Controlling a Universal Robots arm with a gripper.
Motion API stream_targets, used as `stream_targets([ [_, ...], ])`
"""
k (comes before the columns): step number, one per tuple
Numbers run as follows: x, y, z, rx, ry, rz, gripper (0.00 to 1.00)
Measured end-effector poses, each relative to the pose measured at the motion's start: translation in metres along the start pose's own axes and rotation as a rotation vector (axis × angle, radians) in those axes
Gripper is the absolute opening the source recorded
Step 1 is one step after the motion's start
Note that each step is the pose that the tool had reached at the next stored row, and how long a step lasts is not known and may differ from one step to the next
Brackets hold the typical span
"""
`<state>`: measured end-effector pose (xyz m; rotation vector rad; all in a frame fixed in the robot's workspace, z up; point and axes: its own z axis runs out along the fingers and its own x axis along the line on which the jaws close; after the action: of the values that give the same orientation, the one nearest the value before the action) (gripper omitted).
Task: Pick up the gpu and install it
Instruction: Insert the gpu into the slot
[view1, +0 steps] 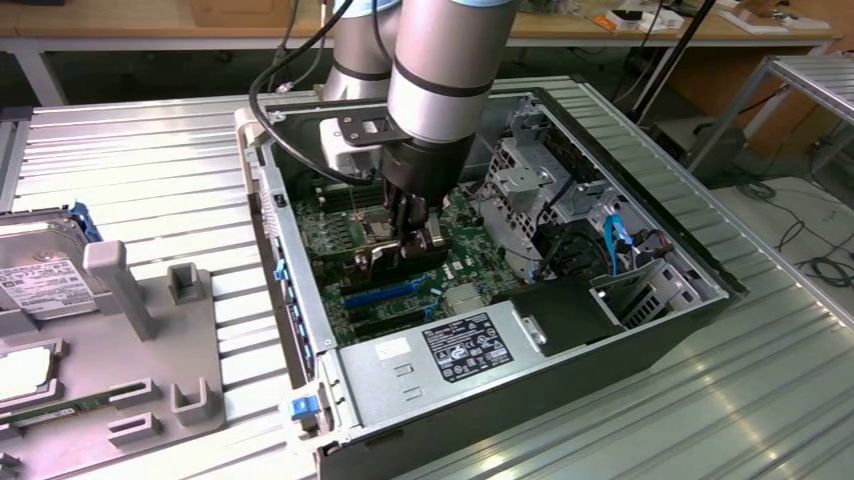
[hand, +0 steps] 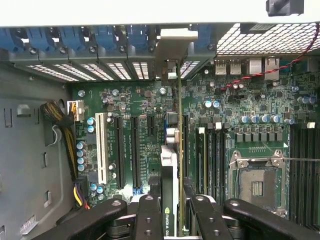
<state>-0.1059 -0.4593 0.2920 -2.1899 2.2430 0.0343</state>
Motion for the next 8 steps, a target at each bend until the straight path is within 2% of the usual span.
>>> stream_targets([
  [1,0.0000,-0.0001,-0.0001,-0.0085,0.0037,0.000,0.27],
  [6,0.0000,-0.0012,-0.0001,-0.0172,0.0062,0.000,0.27],
  [8,0.0000,-0.0014,-0.0001,-0.0182,0.0082,0.000,0.27],
])
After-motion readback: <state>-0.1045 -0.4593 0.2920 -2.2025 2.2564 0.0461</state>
